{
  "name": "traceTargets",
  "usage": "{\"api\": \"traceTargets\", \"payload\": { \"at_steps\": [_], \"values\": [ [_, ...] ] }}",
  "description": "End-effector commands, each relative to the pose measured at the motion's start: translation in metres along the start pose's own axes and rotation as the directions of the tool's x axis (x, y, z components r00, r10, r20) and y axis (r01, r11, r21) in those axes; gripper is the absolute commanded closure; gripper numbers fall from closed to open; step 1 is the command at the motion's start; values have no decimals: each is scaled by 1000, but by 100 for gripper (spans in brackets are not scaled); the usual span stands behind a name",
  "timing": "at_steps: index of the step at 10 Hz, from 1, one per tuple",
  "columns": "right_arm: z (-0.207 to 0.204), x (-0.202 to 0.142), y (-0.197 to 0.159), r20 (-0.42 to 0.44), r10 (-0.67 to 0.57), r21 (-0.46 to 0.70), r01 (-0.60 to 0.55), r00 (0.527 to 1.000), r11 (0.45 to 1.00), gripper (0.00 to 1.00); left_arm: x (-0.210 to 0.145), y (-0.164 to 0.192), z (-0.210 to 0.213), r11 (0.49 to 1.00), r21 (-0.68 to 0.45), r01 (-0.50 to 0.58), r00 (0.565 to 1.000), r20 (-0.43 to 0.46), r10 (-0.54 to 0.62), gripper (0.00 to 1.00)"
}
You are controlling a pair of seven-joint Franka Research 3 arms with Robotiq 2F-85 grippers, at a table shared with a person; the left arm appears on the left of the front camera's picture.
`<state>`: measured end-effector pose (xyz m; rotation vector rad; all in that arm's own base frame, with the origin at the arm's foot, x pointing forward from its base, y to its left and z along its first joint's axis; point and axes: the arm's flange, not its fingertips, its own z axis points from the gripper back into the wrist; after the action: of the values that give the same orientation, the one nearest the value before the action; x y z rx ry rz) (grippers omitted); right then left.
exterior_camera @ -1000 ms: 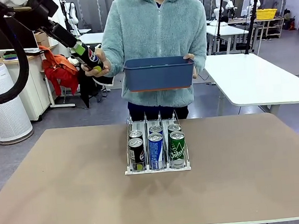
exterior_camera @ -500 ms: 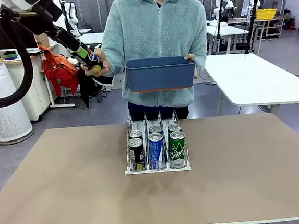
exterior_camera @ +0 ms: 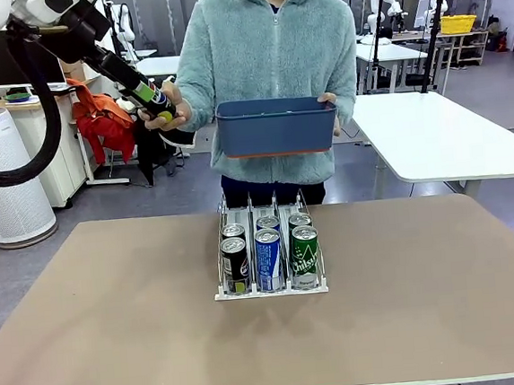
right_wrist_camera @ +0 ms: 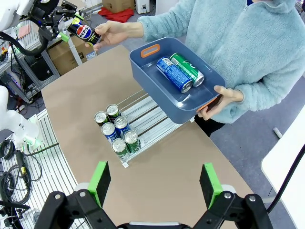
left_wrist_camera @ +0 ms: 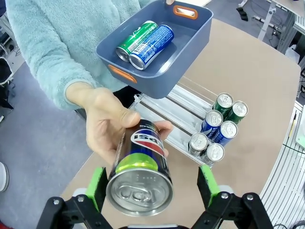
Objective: Fill the beverage cans into the dispenser.
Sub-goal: Pick up the Pepsi coke handed by the human.
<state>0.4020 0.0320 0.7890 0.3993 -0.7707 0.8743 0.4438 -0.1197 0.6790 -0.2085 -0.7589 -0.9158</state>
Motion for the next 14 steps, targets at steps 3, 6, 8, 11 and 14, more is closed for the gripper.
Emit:
{"api": "traceTargets", "payload": {
  "at_steps": [3,6,8,11,14],
  "values": [
    [-1,0,1,0,-3,4,3,1000,1000,0,-5,5,-11,1000,-23,10,999,38,-9,0],
    [-1,0,1,0,-3,4,3,1000,1000,0,-1,2,-9,1000,-7,-6,1000,-5,6,0],
    [-1,0,1,0,-3,4,3,1000,1000,0,-1,2,-9,1000,-7,-6,1000,-5,6,0],
    [-1,0,1,0,-3,4,3,1000,1000,0,-1,2,-9,1000,-7,-6,1000,-5,6,0],
    [-1,0,1,0,-3,4,3,1000,1000,0,-1,2,-9,1000,-7,-6,1000,-5,6,0]
  ]
}}
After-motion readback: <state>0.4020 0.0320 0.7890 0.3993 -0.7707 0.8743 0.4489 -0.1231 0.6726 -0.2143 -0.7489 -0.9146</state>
